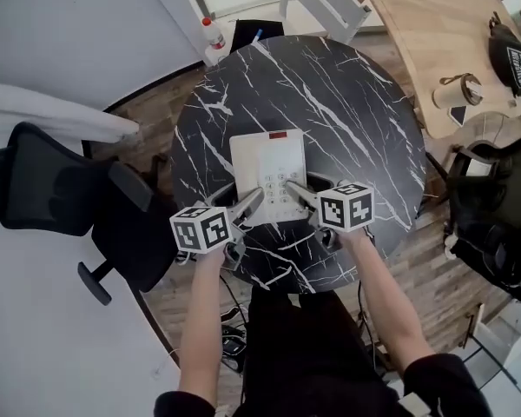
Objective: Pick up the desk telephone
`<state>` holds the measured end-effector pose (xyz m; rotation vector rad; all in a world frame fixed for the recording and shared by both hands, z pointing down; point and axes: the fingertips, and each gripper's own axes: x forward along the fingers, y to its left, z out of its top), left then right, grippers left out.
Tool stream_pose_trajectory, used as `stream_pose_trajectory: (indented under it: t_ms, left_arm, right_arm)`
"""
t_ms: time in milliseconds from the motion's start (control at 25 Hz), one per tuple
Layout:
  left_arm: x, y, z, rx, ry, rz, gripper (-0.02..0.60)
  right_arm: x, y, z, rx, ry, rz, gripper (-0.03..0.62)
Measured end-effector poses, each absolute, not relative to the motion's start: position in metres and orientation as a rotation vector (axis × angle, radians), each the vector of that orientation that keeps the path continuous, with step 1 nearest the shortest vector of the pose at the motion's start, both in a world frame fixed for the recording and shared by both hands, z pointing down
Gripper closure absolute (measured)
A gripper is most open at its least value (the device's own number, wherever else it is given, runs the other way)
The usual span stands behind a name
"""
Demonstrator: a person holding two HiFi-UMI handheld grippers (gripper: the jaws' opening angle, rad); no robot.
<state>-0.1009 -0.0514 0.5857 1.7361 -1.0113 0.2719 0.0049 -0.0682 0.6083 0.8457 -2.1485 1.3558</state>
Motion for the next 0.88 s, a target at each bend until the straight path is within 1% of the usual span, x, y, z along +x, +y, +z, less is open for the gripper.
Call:
stream_pose_trajectory:
  t_ms: [200,360,440,880]
  left_arm:
    - [-0.098,-0.027,0.561,1.711,-1.041,0.247,0.258]
    - [-0.097,-0.015,0.536,1.716,-1.052,0.224,0.259]
    - [-0.096,-0.011,0.524,1.712,-1.054,0.207,0.259]
    - [-0.088,-0.011,0.462,1.767,-1.059,0.205,0.261]
  right_arm:
    - [0.008,-0.050,0.582,0.818,-2.162,1.324,0.362]
    - [0.010,-0.040,0.557,0.795,-2.172,1.308,0.373]
    - [0.011,-0.038,0.544,0.799,-2.177,1.306,0.382]
    - [0.019,-0.037,0.481,0.835,-2.229,1.251,0.384]
